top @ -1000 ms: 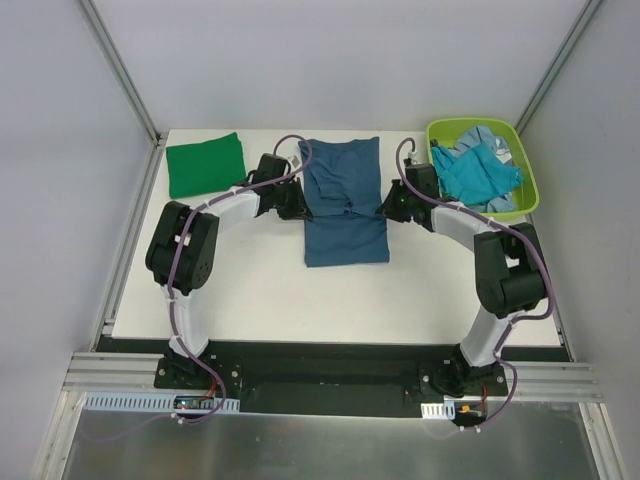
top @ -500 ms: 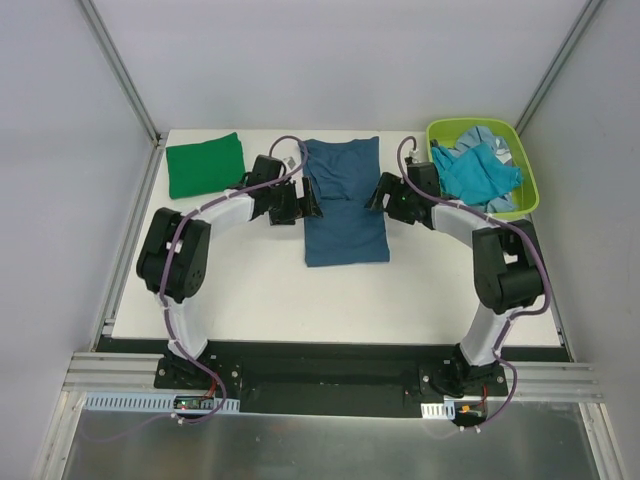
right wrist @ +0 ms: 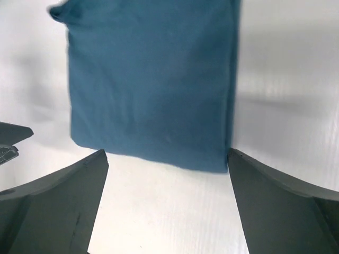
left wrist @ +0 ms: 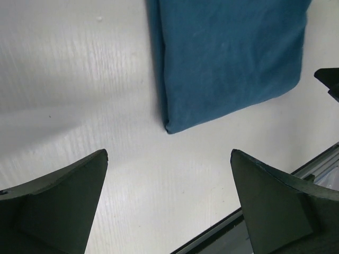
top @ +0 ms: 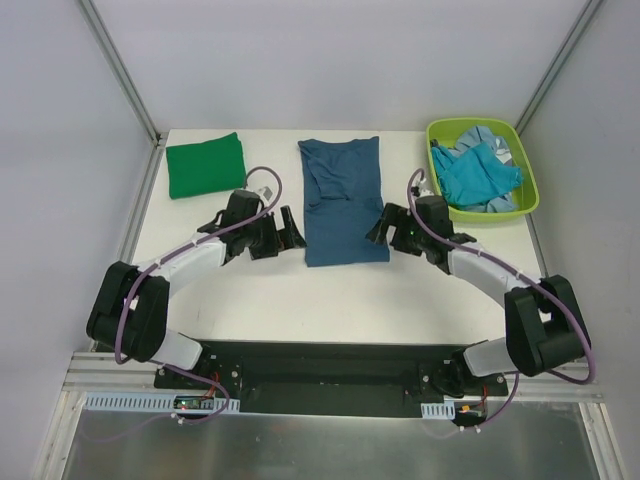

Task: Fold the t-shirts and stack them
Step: Grab one side of the 2/3 rectangular tshirt with both arms, then fold the long partially folded tshirt into a neat square

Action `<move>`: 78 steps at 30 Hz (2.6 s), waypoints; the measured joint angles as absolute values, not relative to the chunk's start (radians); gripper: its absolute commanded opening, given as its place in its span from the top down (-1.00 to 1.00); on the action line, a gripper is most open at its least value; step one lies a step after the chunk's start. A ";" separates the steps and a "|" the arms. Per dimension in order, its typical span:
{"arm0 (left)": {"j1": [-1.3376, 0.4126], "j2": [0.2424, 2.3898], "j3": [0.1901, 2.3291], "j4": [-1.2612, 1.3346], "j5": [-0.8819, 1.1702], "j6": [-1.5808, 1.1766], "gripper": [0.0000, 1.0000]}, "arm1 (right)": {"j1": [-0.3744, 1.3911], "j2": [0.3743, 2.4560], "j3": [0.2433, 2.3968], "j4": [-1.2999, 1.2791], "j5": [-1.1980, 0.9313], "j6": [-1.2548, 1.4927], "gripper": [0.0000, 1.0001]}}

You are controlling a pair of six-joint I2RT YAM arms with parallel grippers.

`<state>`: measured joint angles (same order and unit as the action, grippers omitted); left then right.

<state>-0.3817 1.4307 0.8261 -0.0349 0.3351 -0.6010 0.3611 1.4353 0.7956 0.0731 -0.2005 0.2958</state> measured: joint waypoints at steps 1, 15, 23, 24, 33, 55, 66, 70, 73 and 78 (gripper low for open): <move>-0.387 1.438 0.809 -0.033 0.334 -0.612 -0.92 | 0.368 1.417 0.764 0.071 -0.193 0.303 -0.93; -0.463 1.652 0.825 0.062 0.339 -0.700 -0.05 | 0.346 1.346 0.525 0.183 -0.060 0.542 -0.83; -0.490 1.732 0.876 0.075 0.337 -0.722 0.87 | 0.342 1.389 0.505 0.283 -0.100 0.622 -0.41; -0.491 1.742 0.881 0.073 0.336 -0.723 1.00 | 0.342 1.401 0.505 0.297 -0.113 0.630 -0.38; -0.492 1.767 0.906 0.069 0.336 -0.726 1.00 | 0.340 1.496 0.509 0.403 -0.189 0.676 0.35; -0.559 1.000 0.638 -0.122 0.310 -0.720 1.00 | 0.406 0.839 0.433 -0.035 -0.464 0.589 0.99; -0.616 0.574 0.620 -0.316 0.333 -0.752 1.00 | 0.413 0.613 0.596 -0.410 -0.711 0.601 0.99; -0.616 0.574 0.620 -0.344 0.331 -0.764 1.00 | 0.414 0.611 0.600 -0.436 -0.732 0.615 0.99; -0.616 0.612 0.620 -0.349 0.316 -0.772 1.00 | 0.414 0.611 0.600 -0.445 -0.722 0.620 0.99; -0.617 0.698 0.620 -0.311 0.277 -0.778 1.00 | 0.413 0.590 0.600 -0.445 -0.653 0.615 0.99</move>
